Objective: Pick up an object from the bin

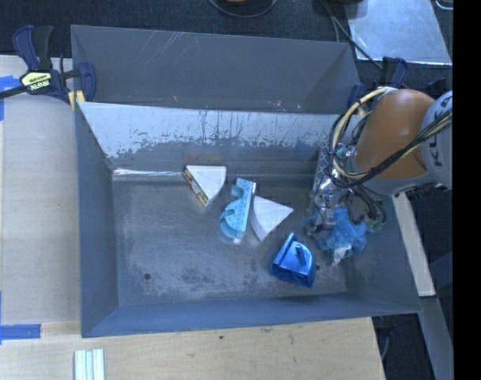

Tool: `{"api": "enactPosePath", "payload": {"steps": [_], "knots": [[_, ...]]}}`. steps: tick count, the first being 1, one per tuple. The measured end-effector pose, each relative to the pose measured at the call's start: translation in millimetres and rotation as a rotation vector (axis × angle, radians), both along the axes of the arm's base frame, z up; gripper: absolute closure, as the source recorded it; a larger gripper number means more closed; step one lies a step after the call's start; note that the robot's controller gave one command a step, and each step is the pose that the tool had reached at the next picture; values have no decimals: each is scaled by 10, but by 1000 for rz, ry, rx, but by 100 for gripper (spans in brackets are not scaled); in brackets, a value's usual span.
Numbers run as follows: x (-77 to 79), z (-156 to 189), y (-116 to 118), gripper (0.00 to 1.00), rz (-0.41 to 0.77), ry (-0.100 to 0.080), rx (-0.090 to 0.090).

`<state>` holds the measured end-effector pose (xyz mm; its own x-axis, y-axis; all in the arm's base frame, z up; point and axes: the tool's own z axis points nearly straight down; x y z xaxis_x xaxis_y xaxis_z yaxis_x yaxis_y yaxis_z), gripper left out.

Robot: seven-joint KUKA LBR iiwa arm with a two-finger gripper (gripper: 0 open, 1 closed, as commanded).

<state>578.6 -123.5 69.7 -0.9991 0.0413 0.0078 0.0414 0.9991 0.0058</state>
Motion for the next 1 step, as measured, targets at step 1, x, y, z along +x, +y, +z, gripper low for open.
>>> {"api": "enactPosePath", "payload": {"steps": [1], "knots": [[-11, 50, 5, 100, 0, 3, 1]]}}
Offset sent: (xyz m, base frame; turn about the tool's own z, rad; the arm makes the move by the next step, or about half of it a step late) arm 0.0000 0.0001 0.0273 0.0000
